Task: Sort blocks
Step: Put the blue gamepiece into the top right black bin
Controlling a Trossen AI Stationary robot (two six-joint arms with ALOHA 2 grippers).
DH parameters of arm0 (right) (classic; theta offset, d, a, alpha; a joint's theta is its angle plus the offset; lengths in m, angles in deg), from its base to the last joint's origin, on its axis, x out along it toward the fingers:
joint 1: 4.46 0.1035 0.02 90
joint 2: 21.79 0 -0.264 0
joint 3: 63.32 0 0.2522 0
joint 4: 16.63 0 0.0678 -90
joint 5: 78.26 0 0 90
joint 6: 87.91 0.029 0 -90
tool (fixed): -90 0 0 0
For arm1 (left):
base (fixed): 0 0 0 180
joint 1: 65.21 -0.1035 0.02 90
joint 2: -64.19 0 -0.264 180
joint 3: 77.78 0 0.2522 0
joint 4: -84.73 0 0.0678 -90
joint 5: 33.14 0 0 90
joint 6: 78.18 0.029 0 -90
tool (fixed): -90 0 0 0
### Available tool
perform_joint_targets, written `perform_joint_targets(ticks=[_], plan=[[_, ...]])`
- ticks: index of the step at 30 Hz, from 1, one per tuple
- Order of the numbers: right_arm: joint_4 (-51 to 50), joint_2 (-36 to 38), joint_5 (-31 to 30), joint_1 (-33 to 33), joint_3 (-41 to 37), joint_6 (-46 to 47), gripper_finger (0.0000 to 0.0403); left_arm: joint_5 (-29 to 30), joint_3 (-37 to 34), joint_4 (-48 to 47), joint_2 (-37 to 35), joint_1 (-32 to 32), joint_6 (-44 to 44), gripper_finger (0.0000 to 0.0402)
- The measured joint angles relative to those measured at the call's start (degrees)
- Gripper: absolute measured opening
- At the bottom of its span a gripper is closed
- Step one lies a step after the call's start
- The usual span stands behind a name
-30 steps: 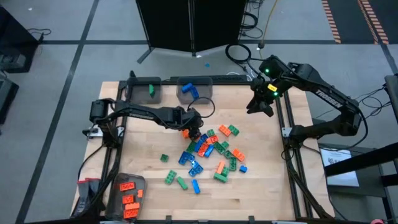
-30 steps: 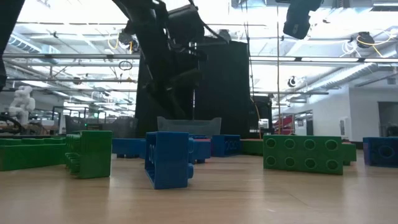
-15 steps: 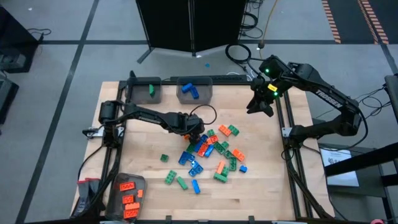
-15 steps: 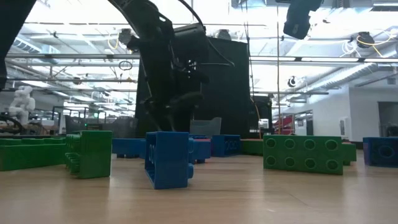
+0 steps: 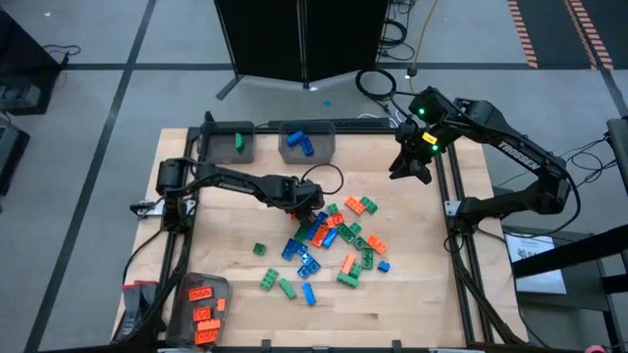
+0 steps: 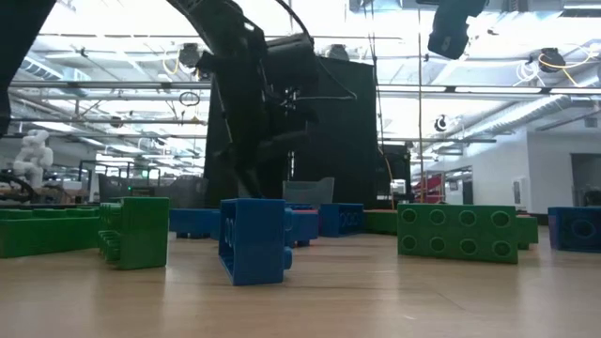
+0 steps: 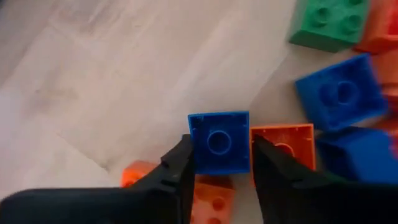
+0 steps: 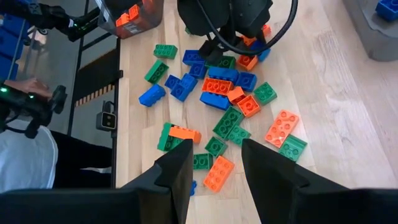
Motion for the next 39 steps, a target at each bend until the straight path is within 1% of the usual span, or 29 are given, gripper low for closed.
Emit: perform_joint_targets(ticks=[2, 8, 14, 16, 18, 21, 24, 27, 34, 37, 39], plan=[[0.0, 0.0, 0.0, 0.0, 0.0, 0.0, 0.0134, -0.1, 1.7, 0.1, -0.7, 0.1, 0.0, 0.0098], [0.0, 0.0, 0.0, 0.0, 0.0, 0.0, 0.0134, 1.1, 6.1, -0.9, -3.9, -0.7, 0.2, 0.0089], [0.1, 0.0, -0.1, 0.0, 0.0, 0.0, 0.0134, 1.6, 9.2, -1.4, -5.0, -2.0, 0.7, 0.0064], [0.0, 0.0, -0.1, 0.0, 0.0, -0.1, 0.0134, 1.5, 9.3, -0.8, -4.9, -2.5, 4.3, 0.0058], [0.0, 0.0, -0.1, 0.0, 0.0, -0.2, 0.0134, 1.8, 9.3, 0.7, -4.8, -2.9, 10.0, 0.0055], [0.0, 0.0, 0.0, 0.0, 0.0, -0.2, 0.0134, 1.1, 9.2, 1.3, -4.4, -3.6, 15.9, 0.0060], [-0.3, 0.0, 0.0, 0.0, 0.0, -0.2, 0.0134, -0.2, 9.2, 2.2, -4.4, -4.5, 16.5, 0.0077], [-0.3, 0.0, 0.0, 0.0, 0.0, -0.5, 0.0134, -0.7, 9.2, 2.0, -4.4, -5.1, 16.5, 0.0104], [-0.3, 0.0, 0.0, 0.0, 0.0, -2.2, 0.0134, -1.4, 9.2, 2.0, -3.9, -5.2, 18.5, 0.0194], [-0.3, 0.0, 0.0, 0.0, 0.0, -2.5, 0.0134, -1.4, 9.2, 2.0, -2.6, -5.3, 17.9, 0.0234], [-0.4, 0.0, 0.0, 0.0, 0.0, -2.8, 0.0134, -1.4, 9.1, 2.0, -1.1, -5.3, 17.6, 0.0253]])
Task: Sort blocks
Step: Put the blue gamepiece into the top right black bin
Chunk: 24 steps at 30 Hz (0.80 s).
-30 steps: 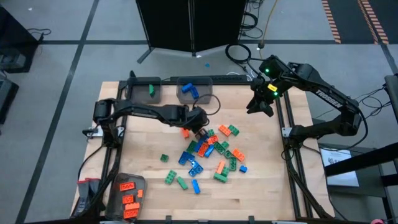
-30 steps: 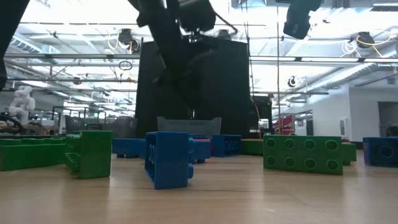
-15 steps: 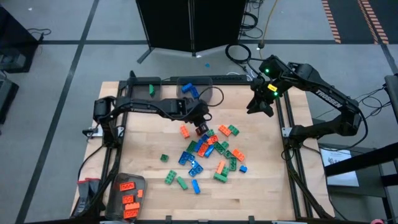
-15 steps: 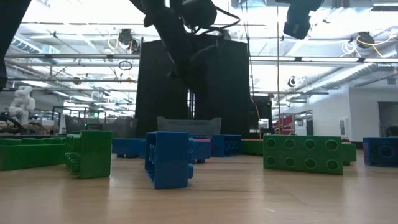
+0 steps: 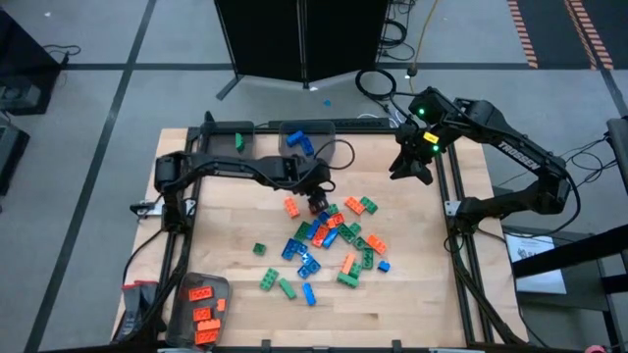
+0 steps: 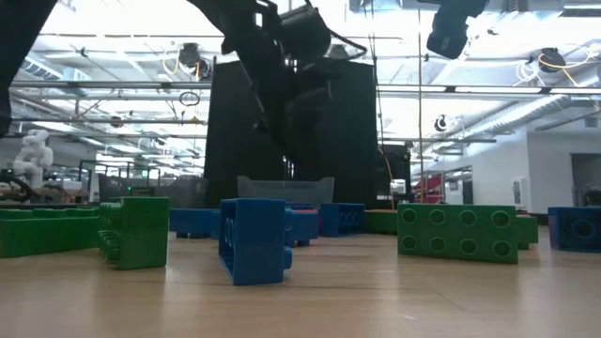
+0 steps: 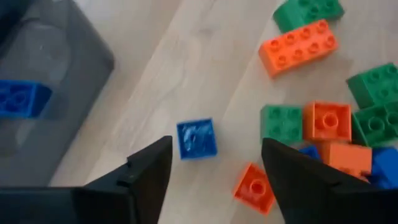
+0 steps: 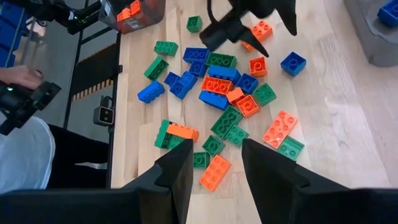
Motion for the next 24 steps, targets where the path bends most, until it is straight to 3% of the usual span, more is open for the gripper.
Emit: perform_joint_targets(ticks=[6, 18, 21, 24], plan=[[-0.1, 0.0, 0.0, 0.0, 0.0, 0.0, 0.0134, 2.6, 0.0, 1.2, 4.3, -0.4, -1.0, 0.0272], [-1.4, 0.0, 0.0, 0.0, 0.0, -0.1, 0.0134, 1.2, 0.0, 2.7, 11.0, -2.4, -1.7, 0.0272], [-1.4, 0.0, 0.0, 0.0, 0.0, -0.1, 0.0134, 1.1, 0.2, 2.6, 11.6, -2.9, -4.1, 0.0257], [-1.4, 0.0, 0.0, 0.0, 0.0, -0.1, 0.0134, 0.4, 0.2, 2.5, 11.6, -3.2, -5.6, 0.0215]])
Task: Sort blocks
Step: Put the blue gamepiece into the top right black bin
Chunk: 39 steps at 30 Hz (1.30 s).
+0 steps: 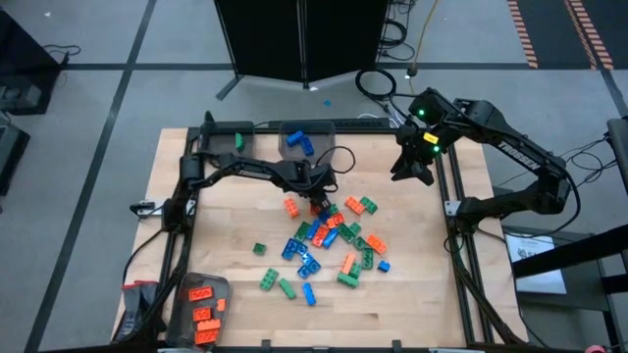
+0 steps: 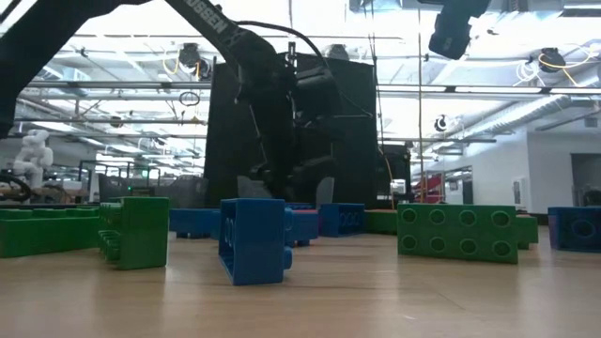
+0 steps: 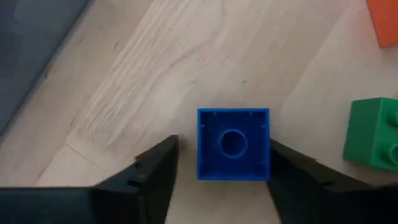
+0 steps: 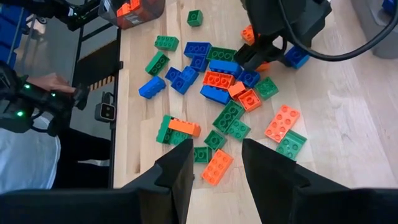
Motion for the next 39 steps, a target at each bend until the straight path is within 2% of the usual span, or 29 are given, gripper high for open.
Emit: perform_joint_targets(ticks=[5, 11, 16, 20, 25, 27, 29, 35, 39], plan=[[0.0, 0.0, 0.0, 0.0, 0.0, 0.0, 0.0134, 0.1, 0.0, -0.3, -0.5, 0.0, -0.1, 0.0124], [0.0, 0.0, 0.0, 0.0, 0.0, 0.0, 0.0134, -3.9, -0.3, -1.3, -2.7, 0.1, -3.0, 0.0123], [0.0, 0.0, 0.0, 0.0, 0.0, -0.4, 0.0134, -3.6, -0.2, -1.0, -8.5, 1.0, -4.5, 0.0123], [0.0, 0.0, 0.0, 0.0, 0.0, -0.8, 0.0134, 2.5, -0.2, -0.7, -14.2, 1.0, -4.5, 0.0123], [0.1, 0.0, 0.0, 0.0, 0.0, -1.1, 0.0134, 19.0, -0.1, 0.7, -18.9, -1.2, -4.5, 0.0123], [0.1, 0.0, 0.0, 0.0, 0.0, -1.1, 0.0134, 22.7, -0.1, 1.0, -19.0, -3.5, -4.4, 0.0123], [0.2, 0.0, 0.0, 0.0, 0.0, -1.1, 0.0134, 21.6, -0.1, 1.3, -18.5, -6.3, -4.6, 0.0123], [0.2, 0.0, 0.0, 0.0, 0.0, -1.1, 0.0134, 12.7, -0.2, 1.0, -14.0, -13.8, -7.5, 0.0123], [0.2, 0.0, 0.0, 0.0, 0.0, -1.0, 0.0134, 10.8, -0.2, 0.6, -12.1, -16.3, -7.5, 0.0123]])
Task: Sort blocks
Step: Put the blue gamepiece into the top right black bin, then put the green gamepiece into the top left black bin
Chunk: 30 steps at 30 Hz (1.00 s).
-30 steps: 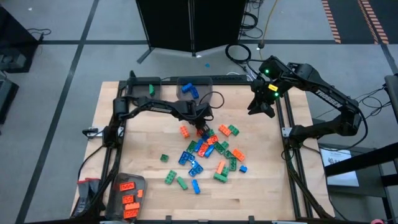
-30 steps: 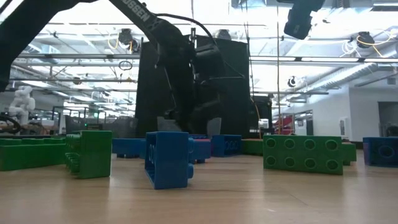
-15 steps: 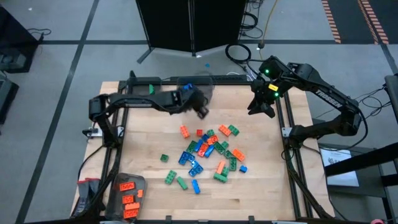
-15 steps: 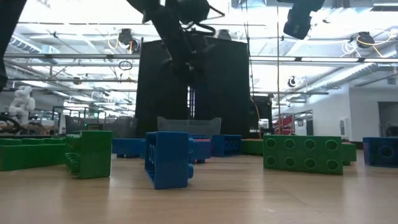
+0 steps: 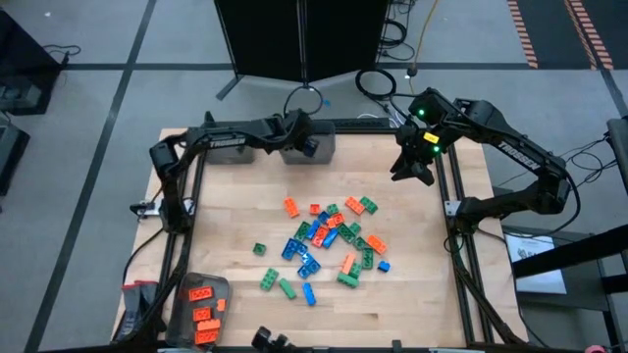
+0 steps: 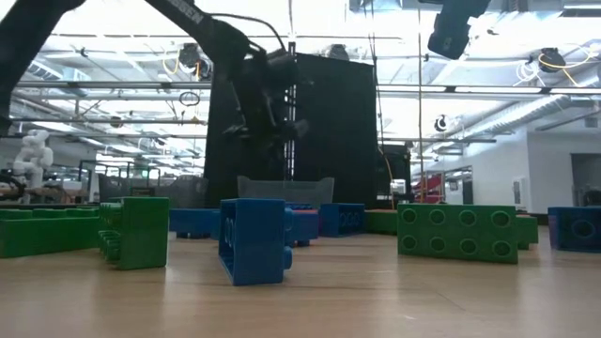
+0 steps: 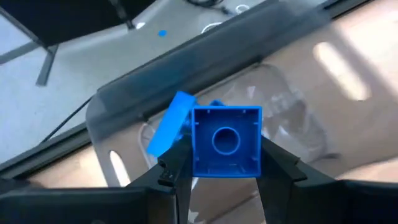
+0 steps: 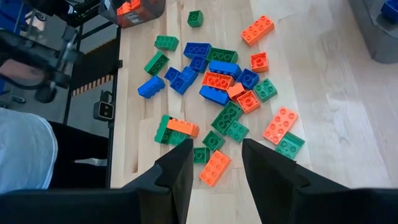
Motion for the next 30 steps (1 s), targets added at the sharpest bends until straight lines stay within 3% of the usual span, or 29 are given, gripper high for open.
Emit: perform_joint_targets(ticks=[3, 9, 13, 16, 22, 26, 30], plan=[[0.0, 0.0, 0.0, 0.0, 0.0, 0.0, 0.0134, 0.0, 0.0, 0.1, 0.6, -1.1, 2.0, 0.0139], [0.0, 0.0, 0.0, 0.0, 0.0, 0.0, 0.0134, -0.1, 0.0, 0.2, 0.8, -1.6, 5.0, 0.0265], [0.0, 0.0, 0.0, 0.0, 0.0, -0.1, 0.0134, -1.1, 0.0, -0.4, 0.8, -1.6, 4.7, 0.0314], [-0.1, 0.0, 0.0, 0.0, 0.0, -0.1, 0.0134, -6.8, 0.0, -0.5, 0.8, -1.4, 4.7, 0.0325], [-0.9, 0.0, 0.0, 0.0, 0.0, 0.0, 0.0134, -23.6, 0.0, 5.3, -1.2, 2.8, 9.1, 0.0314], [-2.9, 0.4, 0.0, 0.0, 0.0, -0.1, 0.0134, -25.1, 0.0, 13.1, -1.4, 8.4, 15.4, 0.0301], [-4.0, 1.7, 0.0, 0.0, 0.0, -0.1, 0.0134, -24.5, 0.1, 20.9, -0.6, 14.0, 27.4, 0.0297]])
